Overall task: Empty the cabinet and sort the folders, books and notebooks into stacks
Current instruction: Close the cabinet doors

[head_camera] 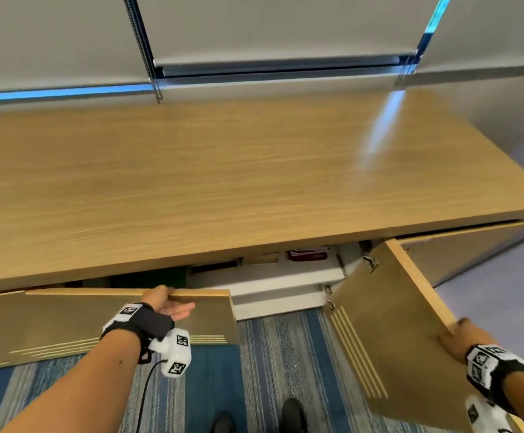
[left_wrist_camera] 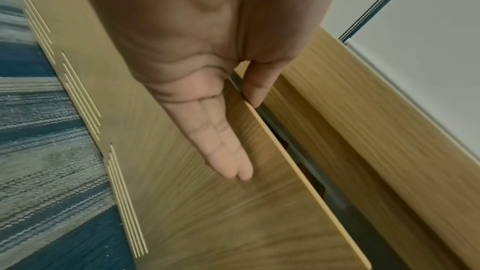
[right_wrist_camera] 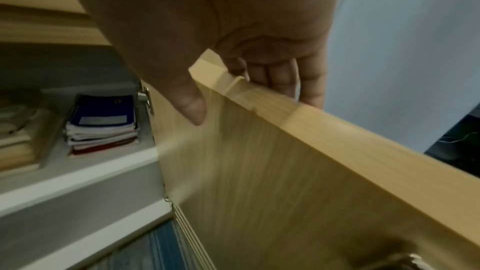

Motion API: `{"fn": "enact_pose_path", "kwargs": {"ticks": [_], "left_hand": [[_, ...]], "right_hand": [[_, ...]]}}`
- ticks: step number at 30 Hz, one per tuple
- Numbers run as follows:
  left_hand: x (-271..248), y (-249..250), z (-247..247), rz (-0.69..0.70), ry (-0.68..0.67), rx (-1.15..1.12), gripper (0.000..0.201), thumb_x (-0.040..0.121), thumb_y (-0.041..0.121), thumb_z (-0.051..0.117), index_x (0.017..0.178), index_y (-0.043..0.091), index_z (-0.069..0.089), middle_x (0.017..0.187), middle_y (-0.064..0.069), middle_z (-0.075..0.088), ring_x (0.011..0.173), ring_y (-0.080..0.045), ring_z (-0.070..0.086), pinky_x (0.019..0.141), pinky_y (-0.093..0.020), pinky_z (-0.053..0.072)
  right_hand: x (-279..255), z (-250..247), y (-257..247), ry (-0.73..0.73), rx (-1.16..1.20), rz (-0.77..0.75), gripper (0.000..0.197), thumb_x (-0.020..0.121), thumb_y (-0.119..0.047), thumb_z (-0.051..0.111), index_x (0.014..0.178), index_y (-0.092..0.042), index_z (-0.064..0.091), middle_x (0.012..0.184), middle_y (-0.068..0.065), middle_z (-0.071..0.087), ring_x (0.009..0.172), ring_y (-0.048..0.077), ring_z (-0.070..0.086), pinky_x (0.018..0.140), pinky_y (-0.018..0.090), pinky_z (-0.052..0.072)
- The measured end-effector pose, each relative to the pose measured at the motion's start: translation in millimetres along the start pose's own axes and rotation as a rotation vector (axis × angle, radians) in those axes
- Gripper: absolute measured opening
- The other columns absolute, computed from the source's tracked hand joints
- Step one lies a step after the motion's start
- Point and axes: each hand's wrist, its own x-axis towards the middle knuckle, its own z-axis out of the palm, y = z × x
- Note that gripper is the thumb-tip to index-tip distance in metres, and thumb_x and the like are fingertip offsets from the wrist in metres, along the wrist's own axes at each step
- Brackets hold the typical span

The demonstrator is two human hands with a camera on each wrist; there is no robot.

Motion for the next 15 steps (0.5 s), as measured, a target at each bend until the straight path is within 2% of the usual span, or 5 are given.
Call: {"fn": "enact_pose_path", "kwargs": {"ticks": [3,7,11,13,15], "left_hand": [[5.3,4.8,5.9,0.011,-0.014,-0.039,0.038,0.101,0.003,0.035,0.139,0.003,0.035,0.143,-0.029,0.042,0.120,-0.042,0.056,0.078,-0.048,0.054],[0.7,12.5,25.1,0.072,-0.033,-0.029,0.033,0.099,0.000,0.036,0.131,0.002,0.042,0.143,-0.025,0.041,0.117,-0.041,0.058,0.089,-0.047,0.049],[-3.1,23.0,37.6,0.099,-0.049,-0.021,0.038,0.098,0.000,0.038,0.136,0.003,0.040,0.147,-0.021,0.036,0.114,-0.040,0.060,0.090,-0.048,0.051],[-3.5,26.9,40.7,0.096,-0.009,-0.003,0.037,0.099,0.004,0.040,0.136,0.004,0.042,0.144,-0.018,0.040,0.111,-0.039,0.062,0.090,-0.048,0.052],[5.0,27.2,42.3,0.097,0.058,0.035,0.037,0.097,0.012,0.045,0.134,0.005,0.044,0.137,-0.015,0.047,0.107,-0.039,0.064,0.092,-0.050,0.053]], "right_hand": [[-10.5,3.9,14.2,-0.065,-0.160,-0.038,0.041,0.085,-0.025,0.057,0.122,-0.010,0.048,0.106,0.011,0.061,0.101,0.030,0.062,0.073,0.029,0.045],[-28.9,1.8,6.1,-0.134,-0.226,-0.066,0.050,0.084,-0.030,0.054,0.130,-0.014,0.043,0.126,0.007,0.060,0.115,0.022,0.060,0.089,0.026,0.048],[-61.2,8.2,-30.0,-0.218,-0.178,-0.133,0.041,0.088,-0.027,0.052,0.125,-0.011,0.047,0.133,0.008,0.056,0.118,0.019,0.059,0.088,0.020,0.045],[-78.9,13.6,-50.9,-0.295,-0.083,-0.147,0.021,0.087,-0.022,0.054,0.106,-0.013,0.048,0.124,0.010,0.060,0.102,0.019,0.066,0.073,0.018,0.051],[-93.8,21.0,-71.8,-0.365,0.062,-0.166,0.017,0.086,-0.017,0.057,0.093,-0.013,0.042,0.105,0.011,0.061,0.071,0.020,0.069,0.049,0.022,0.052]]}}
